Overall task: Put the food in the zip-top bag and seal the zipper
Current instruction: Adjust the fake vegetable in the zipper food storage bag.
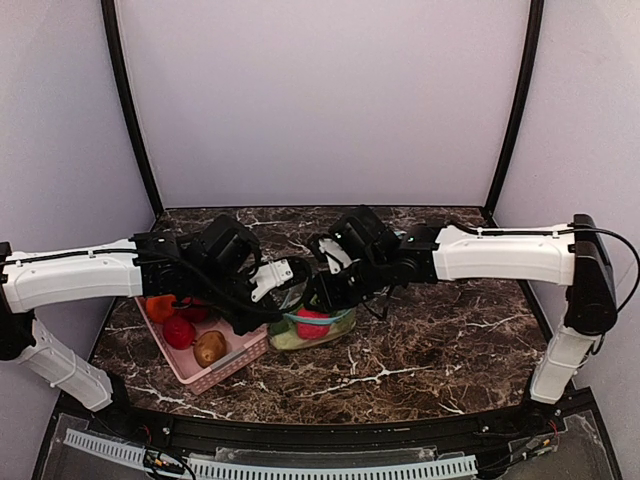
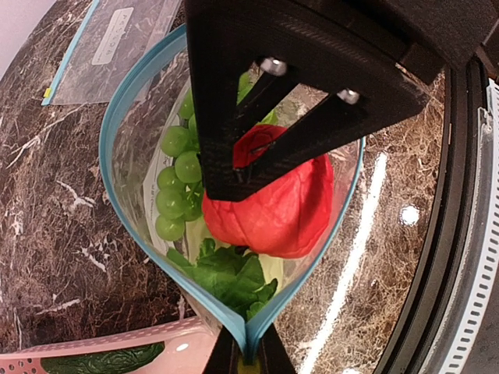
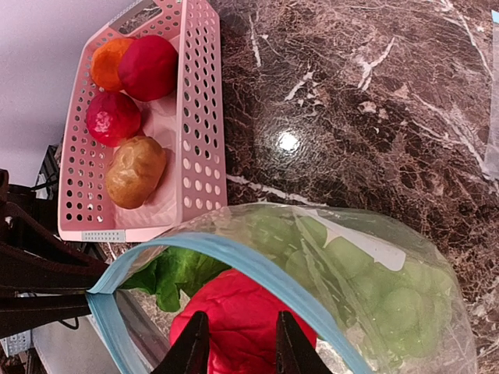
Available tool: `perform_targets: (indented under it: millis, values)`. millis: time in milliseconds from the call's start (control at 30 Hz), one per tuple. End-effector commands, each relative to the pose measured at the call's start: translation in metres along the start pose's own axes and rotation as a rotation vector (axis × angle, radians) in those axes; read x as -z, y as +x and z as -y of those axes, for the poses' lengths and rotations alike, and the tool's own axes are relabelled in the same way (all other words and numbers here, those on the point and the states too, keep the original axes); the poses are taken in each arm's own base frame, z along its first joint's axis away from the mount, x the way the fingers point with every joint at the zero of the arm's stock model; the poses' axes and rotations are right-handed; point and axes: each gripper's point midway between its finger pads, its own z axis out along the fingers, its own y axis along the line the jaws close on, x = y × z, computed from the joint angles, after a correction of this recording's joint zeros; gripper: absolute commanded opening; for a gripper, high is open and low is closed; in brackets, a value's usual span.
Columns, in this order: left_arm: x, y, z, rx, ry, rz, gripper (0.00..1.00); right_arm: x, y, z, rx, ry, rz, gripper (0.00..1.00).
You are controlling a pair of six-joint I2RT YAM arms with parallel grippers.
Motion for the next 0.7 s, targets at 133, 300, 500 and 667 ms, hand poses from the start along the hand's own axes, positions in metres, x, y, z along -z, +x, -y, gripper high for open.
perform_targets:
  millis: [133, 300, 500, 667]
  values:
    - [0.014, -0.004, -0.007, -0.022, -0.052, 0.033, 0.01, 0.046, -0.021, -0.015, 0.032, 0.012, 0.078, 0.40]
    - [0.014, -0.003, -0.006, -0.021, -0.051, 0.031, 0.01, 0.080, -0.028, 0.001, 0.021, 0.076, 0.141, 0.55]
    - [0.013, -0.002, -0.006, -0.022, -0.050, 0.027, 0.01, 0.090, -0.022, 0.038, -0.009, 0.140, 0.145, 0.70]
    - [0.013, -0.003, -0.006, -0.021, -0.046, 0.029, 0.01, 0.093, -0.031, 0.063, -0.068, 0.162, 0.162, 0.74]
